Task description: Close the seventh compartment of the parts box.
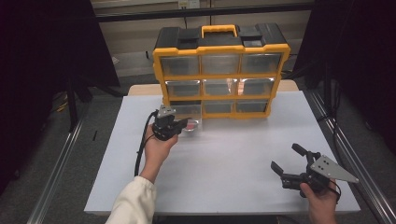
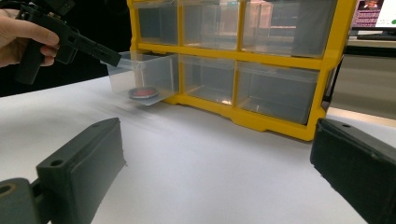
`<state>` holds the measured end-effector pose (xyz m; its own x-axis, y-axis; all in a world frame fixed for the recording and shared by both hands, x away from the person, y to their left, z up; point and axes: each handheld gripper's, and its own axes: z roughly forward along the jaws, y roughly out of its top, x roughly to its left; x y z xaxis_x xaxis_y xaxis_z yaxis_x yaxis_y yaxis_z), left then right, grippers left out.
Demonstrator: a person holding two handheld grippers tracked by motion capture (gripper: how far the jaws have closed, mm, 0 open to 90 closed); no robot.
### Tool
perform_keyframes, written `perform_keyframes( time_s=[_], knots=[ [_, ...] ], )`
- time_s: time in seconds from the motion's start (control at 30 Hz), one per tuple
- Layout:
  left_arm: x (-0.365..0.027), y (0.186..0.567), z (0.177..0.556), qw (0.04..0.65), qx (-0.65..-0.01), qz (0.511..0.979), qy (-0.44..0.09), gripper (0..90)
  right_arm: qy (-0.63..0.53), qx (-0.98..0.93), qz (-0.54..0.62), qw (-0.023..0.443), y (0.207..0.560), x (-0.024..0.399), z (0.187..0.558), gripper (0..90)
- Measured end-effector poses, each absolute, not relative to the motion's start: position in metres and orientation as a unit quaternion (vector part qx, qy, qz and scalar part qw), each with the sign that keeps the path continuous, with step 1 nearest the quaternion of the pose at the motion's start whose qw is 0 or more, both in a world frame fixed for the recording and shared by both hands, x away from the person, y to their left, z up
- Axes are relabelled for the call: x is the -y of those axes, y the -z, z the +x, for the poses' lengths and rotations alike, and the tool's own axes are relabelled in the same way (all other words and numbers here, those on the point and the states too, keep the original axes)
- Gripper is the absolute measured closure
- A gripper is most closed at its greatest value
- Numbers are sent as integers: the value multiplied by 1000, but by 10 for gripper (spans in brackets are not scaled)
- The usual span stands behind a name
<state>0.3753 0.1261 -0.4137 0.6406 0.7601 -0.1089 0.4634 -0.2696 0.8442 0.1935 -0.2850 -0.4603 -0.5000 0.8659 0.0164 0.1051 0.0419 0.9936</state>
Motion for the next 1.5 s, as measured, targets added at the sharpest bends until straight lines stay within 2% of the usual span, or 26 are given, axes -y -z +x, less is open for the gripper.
perform_keyframes(
  time_s=[1.5],
  knots=[
    [-124,416,384,472,-401,766,-174,900,-579,-644,378,327,460,286,192,22]
  ],
)
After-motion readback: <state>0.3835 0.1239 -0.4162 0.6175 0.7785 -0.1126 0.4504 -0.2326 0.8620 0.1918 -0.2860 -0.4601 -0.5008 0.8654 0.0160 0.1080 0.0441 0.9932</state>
